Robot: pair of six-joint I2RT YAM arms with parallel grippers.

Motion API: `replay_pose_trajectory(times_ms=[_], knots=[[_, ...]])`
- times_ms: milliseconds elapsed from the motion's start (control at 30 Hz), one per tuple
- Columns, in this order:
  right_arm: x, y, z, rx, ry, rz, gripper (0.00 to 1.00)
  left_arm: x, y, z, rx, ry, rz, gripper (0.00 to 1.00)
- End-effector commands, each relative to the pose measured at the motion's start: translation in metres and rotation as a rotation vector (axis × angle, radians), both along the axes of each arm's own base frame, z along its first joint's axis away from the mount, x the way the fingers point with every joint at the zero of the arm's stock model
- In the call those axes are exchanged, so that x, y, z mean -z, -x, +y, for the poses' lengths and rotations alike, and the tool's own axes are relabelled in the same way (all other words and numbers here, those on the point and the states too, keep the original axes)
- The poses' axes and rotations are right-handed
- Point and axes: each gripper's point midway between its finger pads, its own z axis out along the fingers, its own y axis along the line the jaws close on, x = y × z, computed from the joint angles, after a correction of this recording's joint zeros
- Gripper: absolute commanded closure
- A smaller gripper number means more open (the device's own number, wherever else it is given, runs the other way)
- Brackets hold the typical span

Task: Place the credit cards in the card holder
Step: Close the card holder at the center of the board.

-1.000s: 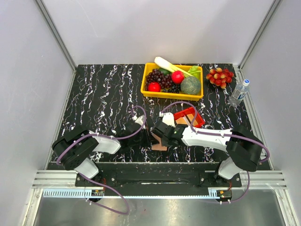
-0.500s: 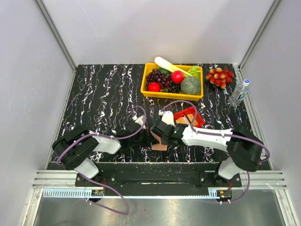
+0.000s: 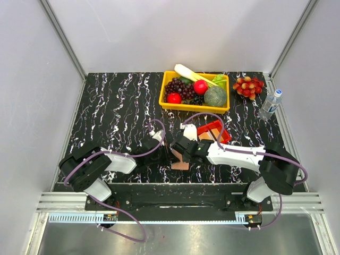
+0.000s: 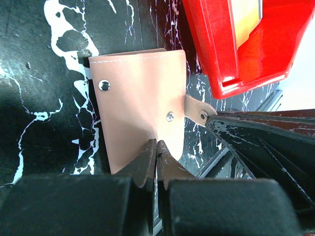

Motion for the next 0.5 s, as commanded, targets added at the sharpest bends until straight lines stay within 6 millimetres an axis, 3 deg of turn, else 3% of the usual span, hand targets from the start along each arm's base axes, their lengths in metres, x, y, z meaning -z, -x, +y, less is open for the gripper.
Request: replay_pose_trajectory(times_ms=[0,467], knots=[[-0.019,-0.005,0.013,-0.003,-0.072,-0.038,1.00,0.009,0.001,0.004,0.001,-0.027,-0.009,1.00],[0.005,-0.004,0.022,-0.035,-0.142,0.054,1.00,0.007,0.000,0.002,0.007,-0.016,-0.013,1.00]])
